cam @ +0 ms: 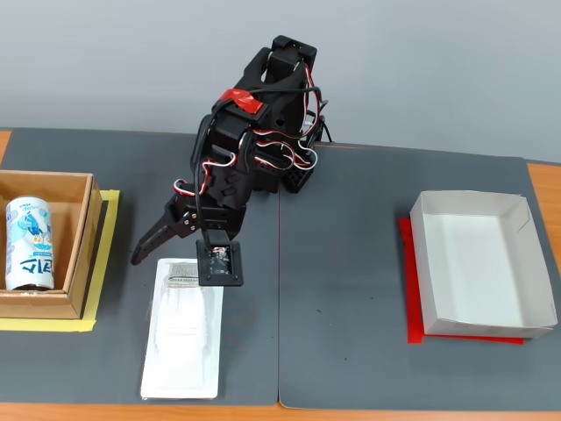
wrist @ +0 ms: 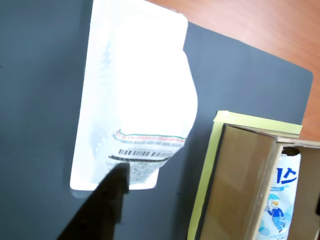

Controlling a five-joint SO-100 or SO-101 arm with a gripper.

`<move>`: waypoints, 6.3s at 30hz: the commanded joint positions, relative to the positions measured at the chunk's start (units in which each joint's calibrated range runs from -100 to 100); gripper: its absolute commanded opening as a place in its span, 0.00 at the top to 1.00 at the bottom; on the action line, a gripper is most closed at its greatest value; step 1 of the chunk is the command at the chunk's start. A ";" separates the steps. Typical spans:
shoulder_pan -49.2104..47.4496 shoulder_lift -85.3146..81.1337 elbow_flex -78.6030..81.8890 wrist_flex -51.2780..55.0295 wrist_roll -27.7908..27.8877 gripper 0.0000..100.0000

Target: Pick the sandwich and put it in the gray box

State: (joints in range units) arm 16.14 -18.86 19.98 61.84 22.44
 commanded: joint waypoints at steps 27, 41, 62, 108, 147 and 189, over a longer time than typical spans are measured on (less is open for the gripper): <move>-3.87 12.55 -1.12 -10.19 -1.89 0.52; -1.85 16.45 2.32 -12.45 -1.89 0.52; -1.11 20.77 2.77 -17.13 -1.58 0.98; -41.39 -17.89 1.68 -17.13 -20.18 0.98; -72.05 21.28 -24.64 -31.11 -26.32 0.98; -67.95 12.12 -21.57 -20.00 -26.01 0.98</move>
State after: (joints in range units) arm -54.09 -1.10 -2.02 41.63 -3.69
